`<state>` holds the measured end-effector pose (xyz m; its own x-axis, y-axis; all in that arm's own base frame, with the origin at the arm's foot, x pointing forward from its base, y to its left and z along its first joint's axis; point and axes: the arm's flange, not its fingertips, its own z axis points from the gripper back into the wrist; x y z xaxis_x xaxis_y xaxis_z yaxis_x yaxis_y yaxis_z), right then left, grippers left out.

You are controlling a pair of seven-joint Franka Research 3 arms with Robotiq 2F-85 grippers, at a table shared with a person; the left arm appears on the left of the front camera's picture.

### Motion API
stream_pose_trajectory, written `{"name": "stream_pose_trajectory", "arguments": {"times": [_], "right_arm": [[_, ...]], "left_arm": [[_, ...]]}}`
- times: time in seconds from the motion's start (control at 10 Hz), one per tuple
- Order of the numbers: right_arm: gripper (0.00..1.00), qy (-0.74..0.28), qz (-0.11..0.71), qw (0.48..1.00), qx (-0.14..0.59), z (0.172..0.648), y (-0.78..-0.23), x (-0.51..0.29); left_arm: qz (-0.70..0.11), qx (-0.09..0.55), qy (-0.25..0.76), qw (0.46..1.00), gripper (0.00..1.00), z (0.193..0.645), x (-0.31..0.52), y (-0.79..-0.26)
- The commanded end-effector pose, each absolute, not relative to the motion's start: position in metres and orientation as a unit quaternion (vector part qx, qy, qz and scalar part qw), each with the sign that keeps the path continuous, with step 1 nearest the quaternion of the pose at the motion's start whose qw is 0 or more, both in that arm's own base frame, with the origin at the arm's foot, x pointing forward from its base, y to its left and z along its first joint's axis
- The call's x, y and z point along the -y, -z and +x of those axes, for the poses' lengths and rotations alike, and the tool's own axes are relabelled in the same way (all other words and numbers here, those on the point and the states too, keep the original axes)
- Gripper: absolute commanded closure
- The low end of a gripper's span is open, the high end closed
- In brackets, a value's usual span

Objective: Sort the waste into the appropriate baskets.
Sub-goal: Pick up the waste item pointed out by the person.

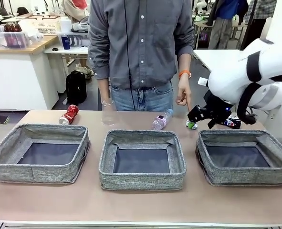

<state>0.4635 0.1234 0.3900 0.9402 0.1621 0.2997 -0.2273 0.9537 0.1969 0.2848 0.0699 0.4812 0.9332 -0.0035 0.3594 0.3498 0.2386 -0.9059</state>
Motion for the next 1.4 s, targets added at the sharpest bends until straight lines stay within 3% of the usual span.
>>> {"name": "stream_pose_trajectory", "arguments": {"times": [0.0, 0.4, 0.6, 1.3], "right_arm": [[0.00, -0.101, 0.089, 0.978, 0.162, 0.501, -0.375, -0.119], [0.00, -0.143, 0.063, 0.965, 0.211, 0.564, -0.351, -0.098], [0.00, -0.150, 0.069, 0.971, 0.173, 0.585, -0.332, -0.099], [0.00, -0.158, 0.094, 0.965, 0.184, 0.598, -0.305, -0.104]], "left_arm": [[-0.613, 0.150, 0.121, 0.766, 0.00, 0.283, -0.071, -0.484], [-0.613, 0.150, 0.121, 0.766, 0.00, 0.283, -0.071, -0.484], [-0.613, 0.150, 0.121, 0.766, 0.00, 0.283, -0.071, -0.484], [-0.613, 0.150, 0.121, 0.766, 0.00, 0.283, -0.071, -0.484]]}}
